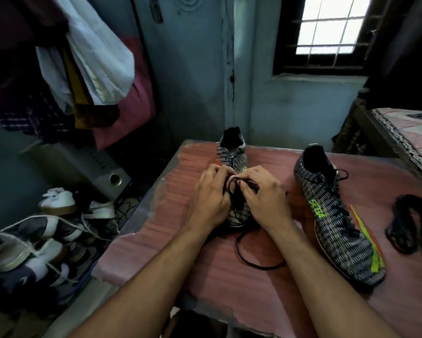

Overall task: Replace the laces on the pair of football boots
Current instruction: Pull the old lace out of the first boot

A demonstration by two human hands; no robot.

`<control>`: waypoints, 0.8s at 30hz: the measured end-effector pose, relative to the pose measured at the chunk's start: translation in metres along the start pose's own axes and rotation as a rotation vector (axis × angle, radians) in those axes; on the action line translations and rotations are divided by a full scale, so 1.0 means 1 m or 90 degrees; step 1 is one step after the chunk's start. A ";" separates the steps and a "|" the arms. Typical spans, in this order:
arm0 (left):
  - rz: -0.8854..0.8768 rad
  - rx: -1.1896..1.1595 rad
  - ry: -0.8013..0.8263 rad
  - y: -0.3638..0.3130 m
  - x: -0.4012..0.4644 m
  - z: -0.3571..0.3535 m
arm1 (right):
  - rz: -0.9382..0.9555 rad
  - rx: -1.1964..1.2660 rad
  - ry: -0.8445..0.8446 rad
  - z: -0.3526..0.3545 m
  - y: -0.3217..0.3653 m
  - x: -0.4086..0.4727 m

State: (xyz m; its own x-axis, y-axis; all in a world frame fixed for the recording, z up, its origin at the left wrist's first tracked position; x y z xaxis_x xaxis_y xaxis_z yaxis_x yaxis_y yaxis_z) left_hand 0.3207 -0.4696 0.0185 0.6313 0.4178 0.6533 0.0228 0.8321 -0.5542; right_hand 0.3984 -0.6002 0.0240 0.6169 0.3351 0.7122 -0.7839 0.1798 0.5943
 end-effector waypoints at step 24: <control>0.037 -0.044 0.012 0.000 -0.011 0.009 | -0.030 0.059 -0.095 0.010 0.018 -0.010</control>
State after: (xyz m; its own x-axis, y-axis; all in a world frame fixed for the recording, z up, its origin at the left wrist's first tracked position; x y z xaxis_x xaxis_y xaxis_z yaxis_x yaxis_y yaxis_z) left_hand 0.3068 -0.4715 0.0156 0.6477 0.4577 0.6090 0.0378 0.7791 -0.6257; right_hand 0.3788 -0.6097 0.0316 0.6623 0.1861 0.7258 -0.7478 0.1032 0.6559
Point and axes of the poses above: each hand's wrist, its own x-axis towards the middle knuckle, its own z-axis out of the back of the hand, y = z × x, the point moved 2 cm from there along x, towards the middle knuckle, and after that the axes turned 10 degrees about -y, right-handed, at the moved point
